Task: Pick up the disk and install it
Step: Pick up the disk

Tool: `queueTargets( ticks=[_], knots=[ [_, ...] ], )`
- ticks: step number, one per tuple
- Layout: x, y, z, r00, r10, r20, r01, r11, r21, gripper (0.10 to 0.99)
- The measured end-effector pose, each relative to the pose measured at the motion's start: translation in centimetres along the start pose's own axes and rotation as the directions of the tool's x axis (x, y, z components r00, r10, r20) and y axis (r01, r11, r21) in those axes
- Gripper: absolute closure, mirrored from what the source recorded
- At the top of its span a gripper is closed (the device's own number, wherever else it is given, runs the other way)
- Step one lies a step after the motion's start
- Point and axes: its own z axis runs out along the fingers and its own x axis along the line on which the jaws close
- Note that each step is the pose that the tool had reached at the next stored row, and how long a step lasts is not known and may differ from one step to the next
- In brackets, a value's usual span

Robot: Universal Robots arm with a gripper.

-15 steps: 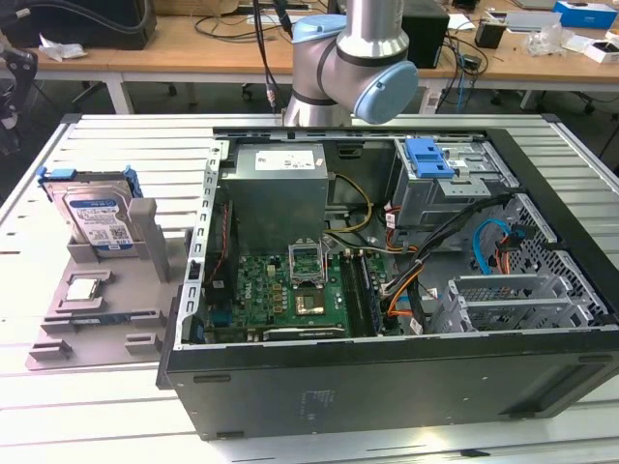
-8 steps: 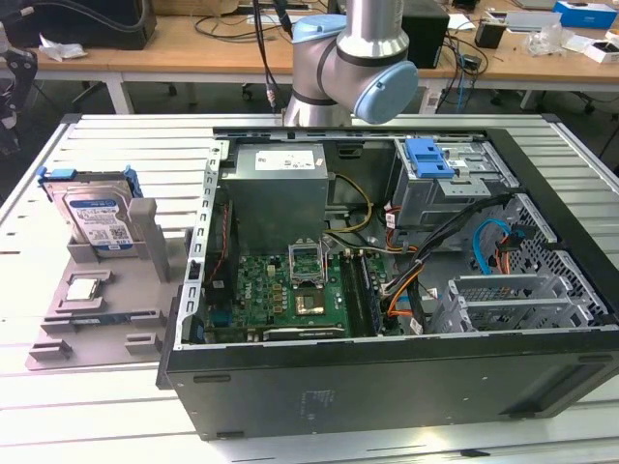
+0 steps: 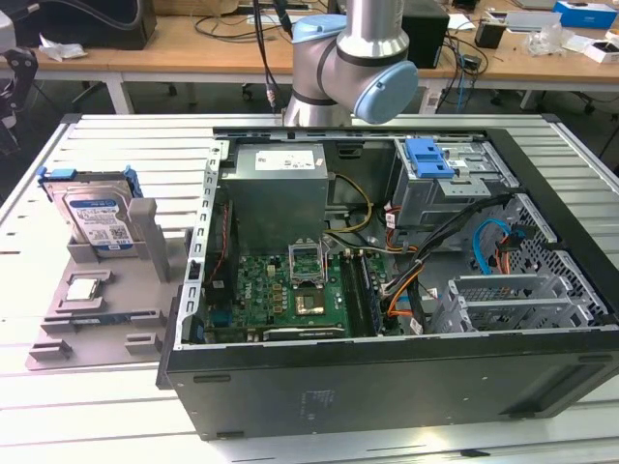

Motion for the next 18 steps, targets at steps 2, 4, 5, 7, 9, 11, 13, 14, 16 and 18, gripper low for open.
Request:
queueTargets(
  ticks=[2, 4, 5, 7, 9, 11, 13, 14, 16, 18],
  knots=[
    [0.00, 0.00, 0.00, 0.9999, -0.016, -0.0007, 0.016, 0.9999, 0.000, 0.980],
    [0.00, 0.00, 0.00, 0.9994, -0.034, -0.0015, 0.034, 0.9994, -0.001, 0.980],
    [0.00, 0.00, 0.00, 0.9988, -0.049, -0.0021, 0.049, 0.9988, -0.001, 0.980],
    [0.00, 0.00, 0.00, 0.9975, -0.071, -0.0030, 0.071, 0.9975, -0.002, 0.980],
    [0.00, 0.00, 0.00, 0.9958, -0.092, -0.0039, 0.092, 0.9958, -0.002, 0.980],
    [0.00, 0.00, 0.00, 0.9939, -0.110, -0.0047, 0.110, 0.9939, -0.003, 0.980],
    [0.00, 0.00, 0.00, 0.9918, -0.128, -0.0054, 0.128, 0.9918, -0.003, 0.980],
    [0.00, 0.00, 0.00, 0.9901, -0.141, -0.0060, 0.141, 0.9901, -0.004, 0.980],
    [0.00, 0.00, 0.00, 0.9868, -0.162, -0.0067, 0.162, 0.9868, -0.004, 0.980],
    [0.00, 0.00, 0.00, 0.9837, -0.179, -0.0074, 0.179, 0.9838, -0.005, 0.980]
  ],
)
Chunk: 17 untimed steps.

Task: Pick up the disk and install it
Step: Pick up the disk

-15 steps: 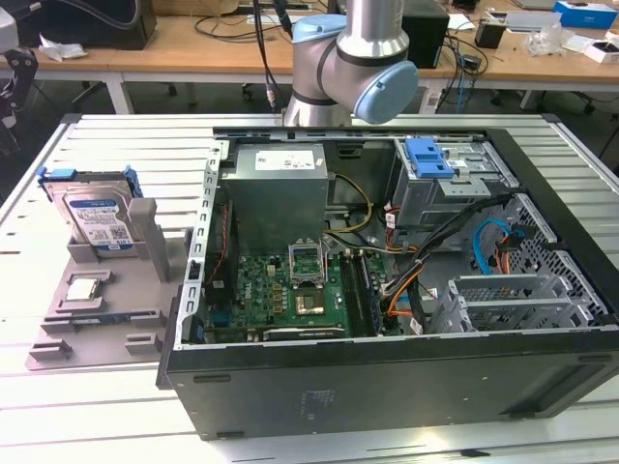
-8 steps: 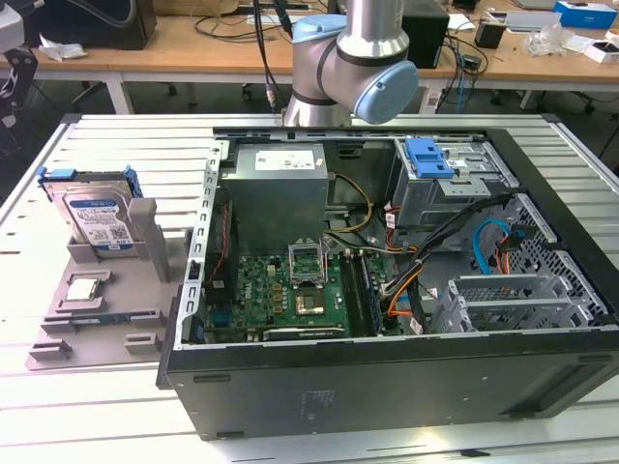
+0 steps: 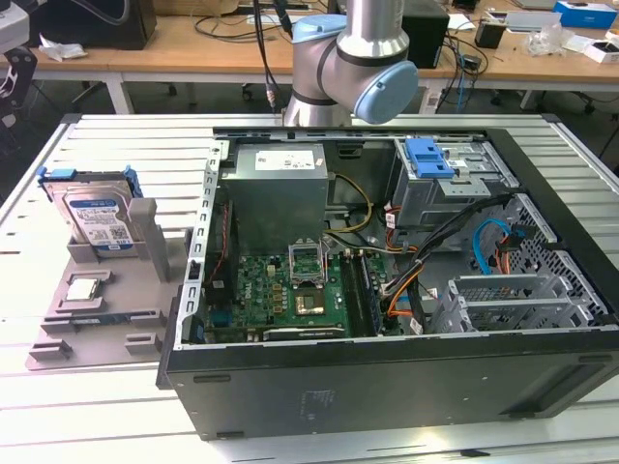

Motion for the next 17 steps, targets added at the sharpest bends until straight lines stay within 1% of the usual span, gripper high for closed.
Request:
queueTargets(
  ticks=[6, 8, 12, 17],
  knots=[
    [0.00, 0.00, 0.00, 0.9987, -0.051, -0.0022, 0.051, 0.9987, -0.001, 0.980],
    [0.00, 0.00, 0.00, 0.9972, -0.075, -0.0032, 0.075, 0.9972, -0.002, 0.980],
    [0.00, 0.00, 0.00, 0.9943, -0.106, -0.0044, 0.106, 0.9943, -0.003, 0.980],
    [0.00, 0.00, 0.00, 0.9891, -0.147, -0.0061, 0.147, 0.9891, -0.004, 0.980]
  ],
)
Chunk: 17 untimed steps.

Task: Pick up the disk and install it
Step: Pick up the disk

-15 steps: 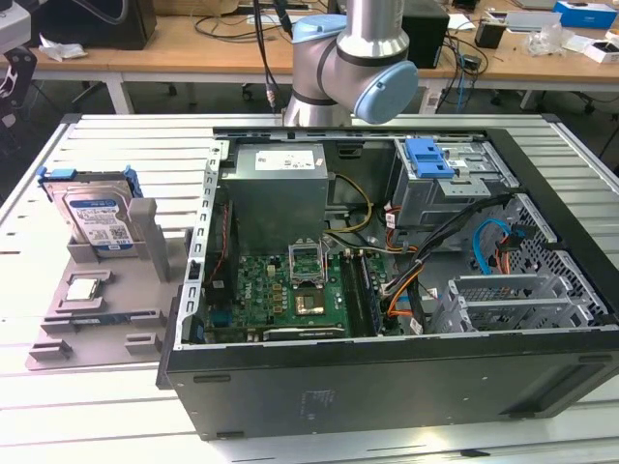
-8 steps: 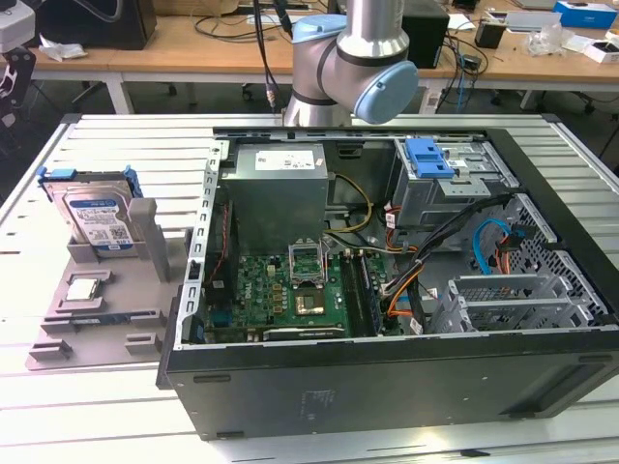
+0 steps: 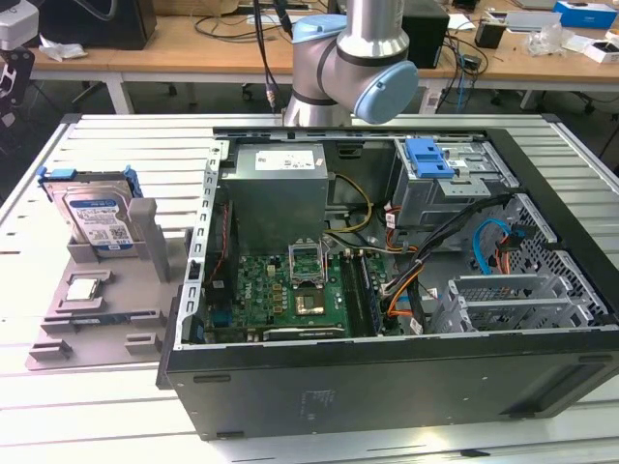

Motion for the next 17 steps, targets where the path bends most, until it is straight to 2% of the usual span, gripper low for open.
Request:
queueTargets(
  ticks=[6, 17],
  knots=[
    [0.00, 0.00, 0.00, 0.9986, -0.053, -0.0023, 0.053, 0.9986, -0.001, 0.980],
    [0.00, 0.00, 0.00, 0.9858, -0.168, -0.0069, 0.168, 0.9858, -0.005, 0.980]
  ],
)
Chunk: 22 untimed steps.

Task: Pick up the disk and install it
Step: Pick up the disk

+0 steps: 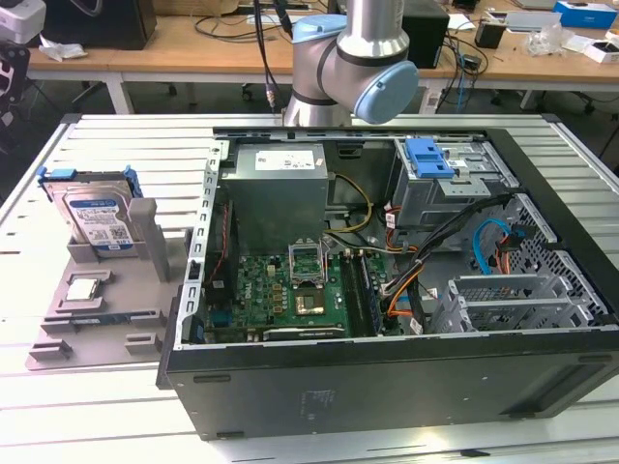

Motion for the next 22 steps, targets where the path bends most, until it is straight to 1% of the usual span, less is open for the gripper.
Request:
queueTargets(
  ticks=[6, 8, 14, 16, 19, 22],
  knots=[
    [0.00, 0.00, 0.00, 0.9988, -0.048, -0.0021, 0.048, 0.9988, -0.001, 0.980],
    [0.00, 0.00, 0.00, 0.9975, -0.071, -0.0030, 0.071, 0.9975, -0.002, 0.980],
    [0.00, 0.00, 0.00, 0.9950, -0.100, -0.0042, 0.100, 0.9950, -0.003, 0.980],
    [0.00, 0.00, 0.00, 0.9912, -0.132, -0.0055, 0.132, 0.9912, -0.003, 0.980],
    [0.00, 0.00, 0.00, 0.9832, -0.182, -0.0076, 0.182, 0.9832, -0.005, 0.980],
    [0.00, 0.00, 0.00, 0.9768, -0.214, -0.0088, 0.214, 0.9768, -0.006, 0.980]
  ],
)
